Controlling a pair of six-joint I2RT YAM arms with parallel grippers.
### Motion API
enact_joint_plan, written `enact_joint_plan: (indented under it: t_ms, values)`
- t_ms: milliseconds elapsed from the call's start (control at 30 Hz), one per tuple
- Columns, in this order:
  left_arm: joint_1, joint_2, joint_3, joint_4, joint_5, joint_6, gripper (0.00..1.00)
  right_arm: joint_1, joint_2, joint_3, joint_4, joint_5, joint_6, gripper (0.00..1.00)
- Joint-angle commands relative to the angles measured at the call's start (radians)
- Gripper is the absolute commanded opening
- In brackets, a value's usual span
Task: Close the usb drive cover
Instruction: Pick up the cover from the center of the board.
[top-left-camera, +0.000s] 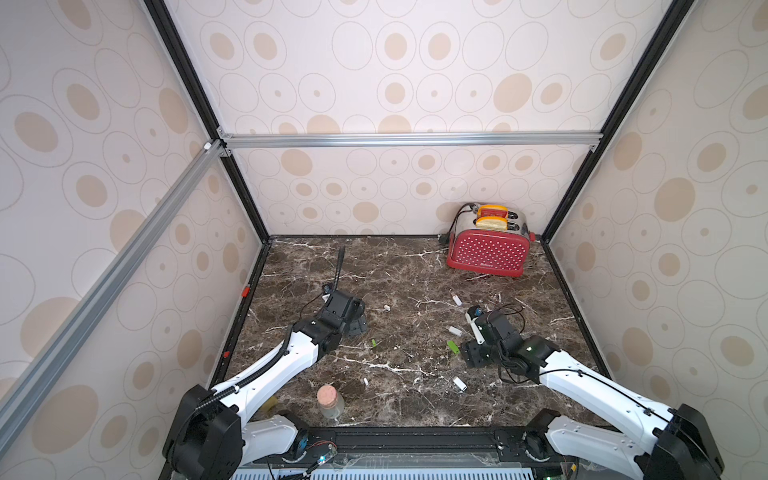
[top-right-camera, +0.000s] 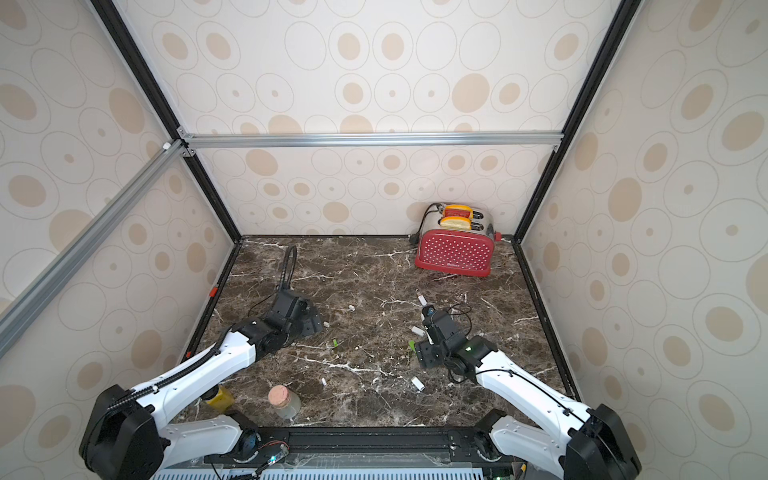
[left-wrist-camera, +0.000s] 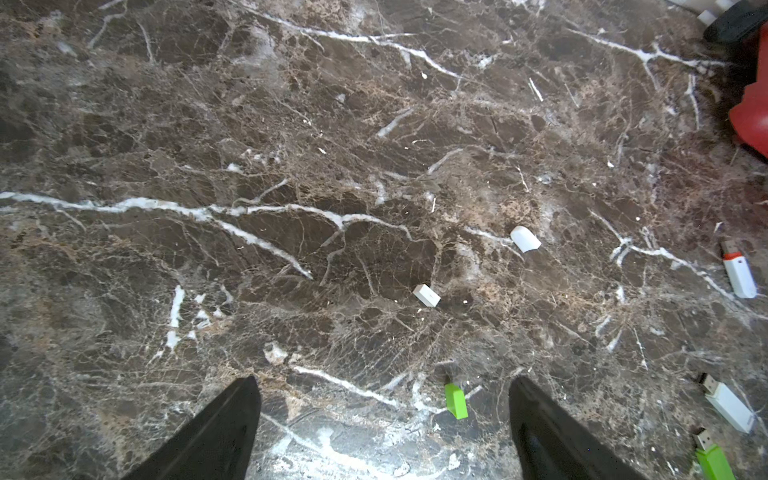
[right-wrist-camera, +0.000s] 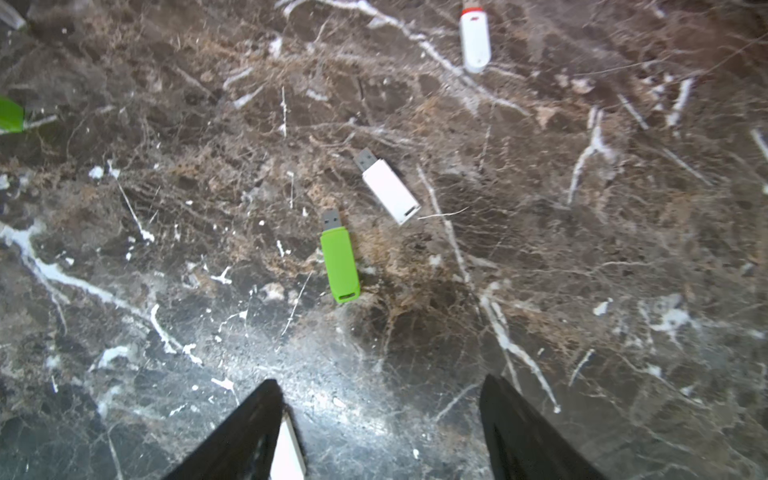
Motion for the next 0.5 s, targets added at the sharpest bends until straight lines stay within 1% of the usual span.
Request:
enact_joint_plan:
  t_ms: [0,100,233,467]
  values:
    - [-0.006,0.041,0.049,0.018,-0.016,-0.003,0.94,0.037,0.023,0.010,-0.016,0.032,0.017,0.78]
    - [-0.006,0.068,0.060,0.033,-0.008,-0.010,0.94,0.052,0.033,0.006,-0.012,0.034,0.022,0.76]
    - [-0.006,0.092,0.091,0.024,0.006,-0.012,0.93,0.058,0.059,0.008,-0.008,0.008,0.014,0.76]
    - [-0.024,0.041,0.067,0.026,0.066,-0.042,0.92,0.092,0.109,0.008,-0.009,-0.013,0.016,0.75]
